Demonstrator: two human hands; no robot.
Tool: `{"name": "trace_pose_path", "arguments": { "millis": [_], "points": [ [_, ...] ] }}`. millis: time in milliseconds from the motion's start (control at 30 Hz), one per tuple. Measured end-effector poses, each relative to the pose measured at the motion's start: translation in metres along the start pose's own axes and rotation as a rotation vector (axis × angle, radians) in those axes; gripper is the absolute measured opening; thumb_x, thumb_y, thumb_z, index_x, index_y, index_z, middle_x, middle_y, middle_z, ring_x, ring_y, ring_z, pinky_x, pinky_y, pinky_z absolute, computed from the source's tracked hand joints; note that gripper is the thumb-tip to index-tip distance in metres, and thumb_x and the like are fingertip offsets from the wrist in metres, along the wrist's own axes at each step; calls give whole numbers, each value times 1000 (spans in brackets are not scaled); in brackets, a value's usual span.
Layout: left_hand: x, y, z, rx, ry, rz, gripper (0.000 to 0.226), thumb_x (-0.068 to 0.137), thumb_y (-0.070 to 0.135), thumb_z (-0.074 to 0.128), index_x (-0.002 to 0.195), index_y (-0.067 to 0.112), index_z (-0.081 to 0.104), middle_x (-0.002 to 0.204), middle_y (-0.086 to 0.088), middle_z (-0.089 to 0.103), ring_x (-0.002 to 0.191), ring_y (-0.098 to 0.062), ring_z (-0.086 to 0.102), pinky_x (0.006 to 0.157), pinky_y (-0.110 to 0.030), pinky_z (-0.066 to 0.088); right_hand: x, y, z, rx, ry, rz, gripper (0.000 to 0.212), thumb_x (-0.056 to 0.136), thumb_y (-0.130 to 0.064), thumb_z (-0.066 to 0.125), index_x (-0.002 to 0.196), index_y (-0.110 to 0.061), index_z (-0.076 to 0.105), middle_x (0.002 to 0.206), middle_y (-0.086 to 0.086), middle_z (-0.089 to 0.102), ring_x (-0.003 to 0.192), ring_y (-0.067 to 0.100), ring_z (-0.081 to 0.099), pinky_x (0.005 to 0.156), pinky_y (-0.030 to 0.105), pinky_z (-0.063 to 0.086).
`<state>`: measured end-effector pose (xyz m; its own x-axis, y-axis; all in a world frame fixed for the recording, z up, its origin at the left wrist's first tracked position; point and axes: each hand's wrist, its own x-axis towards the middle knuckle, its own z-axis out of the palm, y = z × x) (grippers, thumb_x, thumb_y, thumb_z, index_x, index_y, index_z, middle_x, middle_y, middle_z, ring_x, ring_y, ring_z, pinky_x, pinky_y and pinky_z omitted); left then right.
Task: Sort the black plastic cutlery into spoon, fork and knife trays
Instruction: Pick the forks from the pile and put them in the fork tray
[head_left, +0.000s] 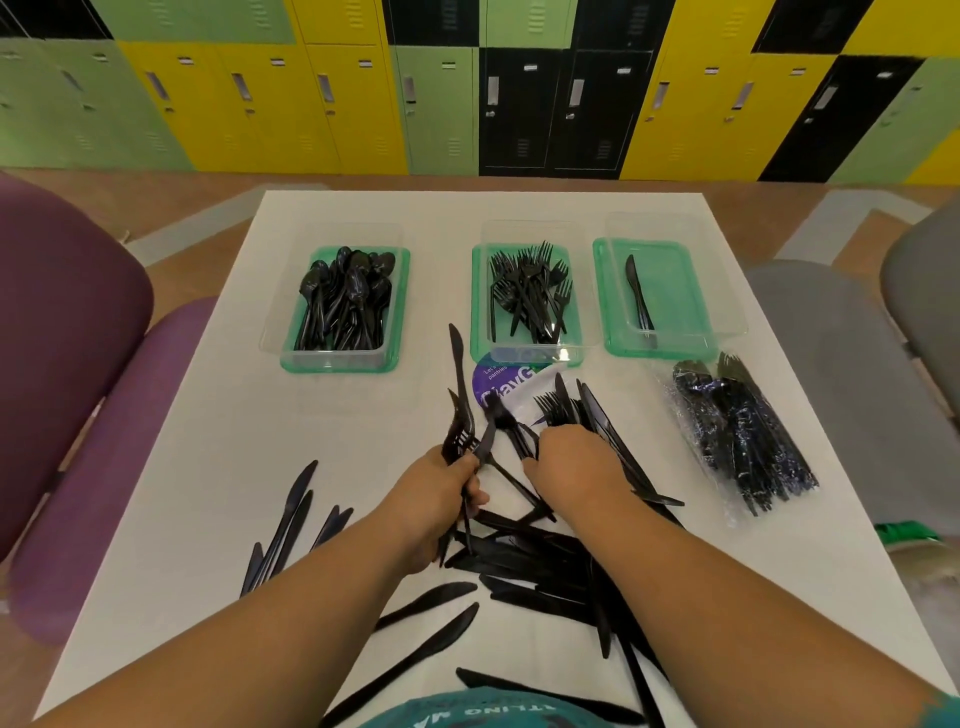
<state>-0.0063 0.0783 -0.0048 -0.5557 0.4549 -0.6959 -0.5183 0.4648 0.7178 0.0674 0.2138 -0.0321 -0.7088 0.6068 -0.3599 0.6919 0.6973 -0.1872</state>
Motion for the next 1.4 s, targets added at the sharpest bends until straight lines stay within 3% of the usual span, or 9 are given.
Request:
{"name": "trace_pose_path", "arguments": {
  "millis": [167, 400, 567, 700, 833, 967, 1133, 1300, 1400],
  "points": [
    [1, -2, 0, -40, 4, -10, 17, 95, 1, 43, 104, 11, 54, 84, -7, 56, 68, -16, 51, 68, -29, 47, 2, 8, 3, 190, -34, 102, 34, 87, -22, 55, 55, -18, 43, 59, -1, 48, 58, 16, 49, 58, 24, 40],
    [4, 1, 3, -182, 20, -66, 14, 96, 7, 45, 96, 11, 58, 65, -3, 49, 51, -10, 36, 48, -21, 29, -7, 2, -4, 233, 104, -44, 20, 93, -28, 54, 84, -15, 65, 78, 2, 63, 74, 18, 59, 66, 25, 44],
    [2, 3, -1, -135, -5, -11, 9, 95, 13, 53, 92, 9, 60, 65, -2, 51, 53, -9, 40, 49, -20, 35, -1, -11, 5, 57, 67, -75, 25, 93, -32, 55, 103, -10, 62, 101, 6, 62, 89, 23, 62, 66, 27, 38],
    [4, 3, -7, -191, 30, -20, 11, 96, 14, 52, 95, 6, 60, 67, -4, 54, 57, -11, 46, 54, -21, 43, 1, -14, 9, 65, 5, -59, 17, 93, -24, 52, 88, -10, 62, 74, 1, 53, 74, 22, 55, 60, 25, 35],
    [9, 3, -5, -293, 43, -81, 7, 95, 15, 56, 91, 10, 58, 60, -1, 47, 51, -9, 39, 45, -18, 37, -4, -11, 4, 152, 4, -84, 38, 90, -28, 53, 57, -22, 34, 59, -4, 39, 64, 19, 47, 45, 22, 23],
    [13, 3, -1, -396, -32, -101, 11, 84, 17, 69, 85, 10, 62, 55, 2, 45, 47, -8, 36, 45, -18, 33, -23, -19, -6, 400, 0, -195, 17, 85, -29, 58, 72, -18, 57, 67, -2, 56, 67, 18, 55, 62, 28, 45],
    [15, 0, 1, -412, -62, -175, 14, 79, 18, 73, 84, 8, 65, 62, -2, 56, 46, -8, 39, 45, -19, 36, -42, -24, -9, 604, -107, -283, 15, 93, -30, 56, 79, -25, 59, 62, -10, 51, 58, 2, 47, 60, 20, 38],
    [11, 2, -6, -426, 83, -154, 19, 89, 24, 63, 79, 7, 62, 59, -3, 50, 49, -13, 45, 50, -25, 42, -30, -14, 7, 117, 32, -237, 30, 97, -37, 48, 115, -15, 56, 113, 2, 51, 97, 19, 57, 78, 29, 45],
    [9, 2, -6, -430, 101, -166, 26, 95, 25, 53, 76, 9, 58, 63, -5, 55, 56, -16, 58, 57, -30, 52, -27, -17, 12, -57, -5, -233, 28, 97, -26, 49, 121, -13, 52, 121, 5, 51, 104, 24, 57, 79, 31, 46]
  ]
}}
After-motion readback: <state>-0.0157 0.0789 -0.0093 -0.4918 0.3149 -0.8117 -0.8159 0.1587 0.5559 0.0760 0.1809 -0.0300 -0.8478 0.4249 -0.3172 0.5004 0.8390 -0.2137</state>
